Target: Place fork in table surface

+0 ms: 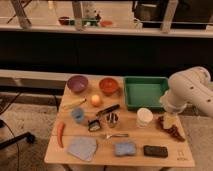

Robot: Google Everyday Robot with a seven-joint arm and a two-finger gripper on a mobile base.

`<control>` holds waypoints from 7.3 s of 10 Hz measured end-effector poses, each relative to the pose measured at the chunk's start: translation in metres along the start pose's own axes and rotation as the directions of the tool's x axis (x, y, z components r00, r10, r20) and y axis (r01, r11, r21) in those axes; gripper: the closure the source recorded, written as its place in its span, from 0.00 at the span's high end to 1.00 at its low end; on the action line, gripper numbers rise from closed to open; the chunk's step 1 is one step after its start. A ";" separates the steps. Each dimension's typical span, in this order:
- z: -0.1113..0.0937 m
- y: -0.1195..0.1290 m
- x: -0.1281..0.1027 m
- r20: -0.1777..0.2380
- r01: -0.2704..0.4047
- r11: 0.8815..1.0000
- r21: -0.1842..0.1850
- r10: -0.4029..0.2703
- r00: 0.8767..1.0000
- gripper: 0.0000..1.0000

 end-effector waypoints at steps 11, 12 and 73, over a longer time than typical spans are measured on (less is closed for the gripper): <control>0.000 0.000 0.000 0.000 0.000 1.000 0.000 0.000 1.000 0.80; 0.000 0.000 0.000 0.000 0.000 1.000 0.000 0.000 1.000 0.80; 0.115 0.069 -0.215 0.538 0.202 0.977 -0.067 -0.135 0.832 0.57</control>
